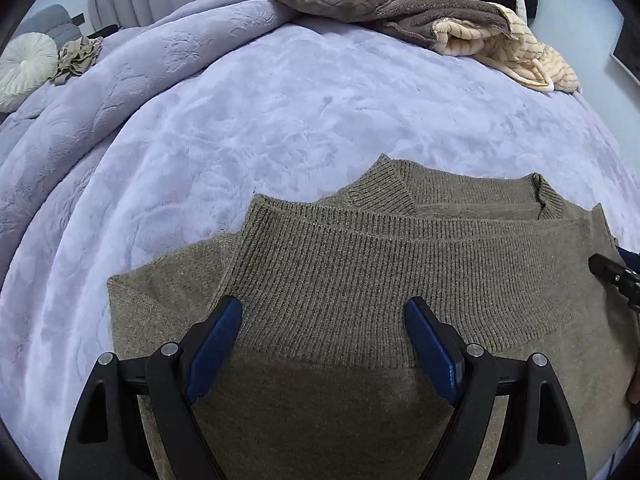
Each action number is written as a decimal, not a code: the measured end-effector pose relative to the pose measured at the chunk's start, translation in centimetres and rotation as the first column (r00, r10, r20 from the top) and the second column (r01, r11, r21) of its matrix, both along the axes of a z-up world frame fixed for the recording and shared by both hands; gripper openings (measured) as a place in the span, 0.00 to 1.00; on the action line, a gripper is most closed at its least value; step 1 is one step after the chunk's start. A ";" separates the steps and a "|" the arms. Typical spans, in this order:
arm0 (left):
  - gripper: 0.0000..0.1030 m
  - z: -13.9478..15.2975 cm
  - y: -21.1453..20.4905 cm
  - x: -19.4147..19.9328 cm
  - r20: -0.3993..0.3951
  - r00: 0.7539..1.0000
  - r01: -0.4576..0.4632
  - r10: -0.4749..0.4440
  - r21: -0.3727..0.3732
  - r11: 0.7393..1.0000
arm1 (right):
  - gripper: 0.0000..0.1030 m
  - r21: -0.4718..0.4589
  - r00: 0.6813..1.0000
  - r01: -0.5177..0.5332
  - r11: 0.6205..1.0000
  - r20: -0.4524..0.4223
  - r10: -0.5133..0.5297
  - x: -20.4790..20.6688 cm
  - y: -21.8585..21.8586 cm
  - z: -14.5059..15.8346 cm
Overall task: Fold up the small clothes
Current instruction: 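Open both grippers to release the hem on the sweater, then move both grippers to the side edge of the folded sweater, then grasp the sweater side edge with the left gripper while the right gripper grasps it too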
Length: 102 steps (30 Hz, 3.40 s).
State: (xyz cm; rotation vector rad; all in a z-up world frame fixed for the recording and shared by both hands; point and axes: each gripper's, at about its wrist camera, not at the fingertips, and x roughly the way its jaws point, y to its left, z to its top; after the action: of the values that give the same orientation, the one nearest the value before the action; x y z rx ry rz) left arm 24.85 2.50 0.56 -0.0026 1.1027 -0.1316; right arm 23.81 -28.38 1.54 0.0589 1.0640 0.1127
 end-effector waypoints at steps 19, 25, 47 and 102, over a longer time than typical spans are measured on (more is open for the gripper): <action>0.82 1.6 2.5 -14.8 0.036 0.999 0.009 -0.009 -0.002 1.000 | 0.74 -0.130 0.993 -0.096 0.987 0.055 0.104 -13.3 5.9 2.0; 0.82 3.2 6.2 -19.1 0.050 0.993 -0.101 0.105 -0.074 0.992 | 0.75 -0.167 0.996 -0.044 0.985 0.070 0.057 -16.7 4.8 4.4; 0.82 -0.2 10.3 -20.7 -0.100 0.967 -0.250 0.232 -0.246 0.936 | 0.78 -0.040 0.997 -0.049 0.998 0.065 0.051 -21.9 5.6 6.8; 0.16 0.6 7.7 -15.9 -0.035 0.996 -0.089 0.082 -0.418 0.904 | 0.11 0.023 0.913 -0.276 0.961 -0.307 0.270 5.2 36.6 3.0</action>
State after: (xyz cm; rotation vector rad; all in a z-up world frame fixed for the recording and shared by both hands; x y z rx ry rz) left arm 8.98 10.19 1.20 -0.4398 1.0711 -0.2895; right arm 29.04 8.18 4.51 -0.0957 1.3828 0.3555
